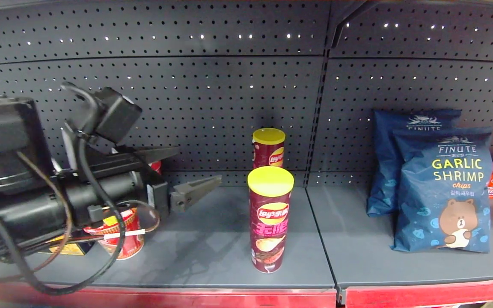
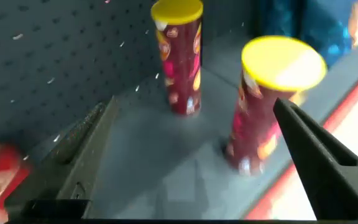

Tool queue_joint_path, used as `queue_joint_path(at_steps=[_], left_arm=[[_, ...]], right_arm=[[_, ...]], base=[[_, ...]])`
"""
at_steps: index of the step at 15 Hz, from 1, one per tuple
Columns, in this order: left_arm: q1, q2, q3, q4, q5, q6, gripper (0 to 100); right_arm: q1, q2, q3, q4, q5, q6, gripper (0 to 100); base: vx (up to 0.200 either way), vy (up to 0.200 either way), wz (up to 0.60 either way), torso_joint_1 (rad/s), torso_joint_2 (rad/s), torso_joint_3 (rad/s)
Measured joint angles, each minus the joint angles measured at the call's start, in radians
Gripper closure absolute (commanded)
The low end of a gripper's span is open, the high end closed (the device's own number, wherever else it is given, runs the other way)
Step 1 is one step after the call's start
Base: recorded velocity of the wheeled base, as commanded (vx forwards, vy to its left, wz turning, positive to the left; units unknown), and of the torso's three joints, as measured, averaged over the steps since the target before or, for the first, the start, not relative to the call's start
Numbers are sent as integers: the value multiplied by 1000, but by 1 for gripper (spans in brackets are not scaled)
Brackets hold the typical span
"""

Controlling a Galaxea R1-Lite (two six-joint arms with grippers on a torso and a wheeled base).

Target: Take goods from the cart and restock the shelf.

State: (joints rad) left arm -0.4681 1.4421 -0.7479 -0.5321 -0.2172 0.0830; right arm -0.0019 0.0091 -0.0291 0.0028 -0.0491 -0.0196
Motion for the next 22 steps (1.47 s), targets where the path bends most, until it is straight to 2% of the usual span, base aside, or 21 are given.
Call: queue_joint_path(at_steps=[1, 4, 8, 13, 22], left_arm=[[-16, 47, 1, -13, 22, -4, 0], [-33, 112, 21, 102, 67, -3, 0], [-49, 131, 82, 112, 114, 0, 0], [-79, 153, 128, 112, 129, -1, 0], [-91, 258, 68, 99, 136, -3, 0]], right_arm=[[0, 0, 0, 0, 0, 0, 0], [0, 0, 1, 0, 0, 0, 0], [0, 0, 0, 1, 0, 0, 0], [0, 0, 2, 0, 0, 0, 0], [0, 0, 2, -1, 0, 0, 0]], base=[[0, 0, 0, 0, 0, 0], [0, 0, 0, 0, 0, 0], [0, 0, 0, 0, 0, 0], [0, 0, 0, 0, 0, 0], [0, 0, 0, 0, 0, 0]])
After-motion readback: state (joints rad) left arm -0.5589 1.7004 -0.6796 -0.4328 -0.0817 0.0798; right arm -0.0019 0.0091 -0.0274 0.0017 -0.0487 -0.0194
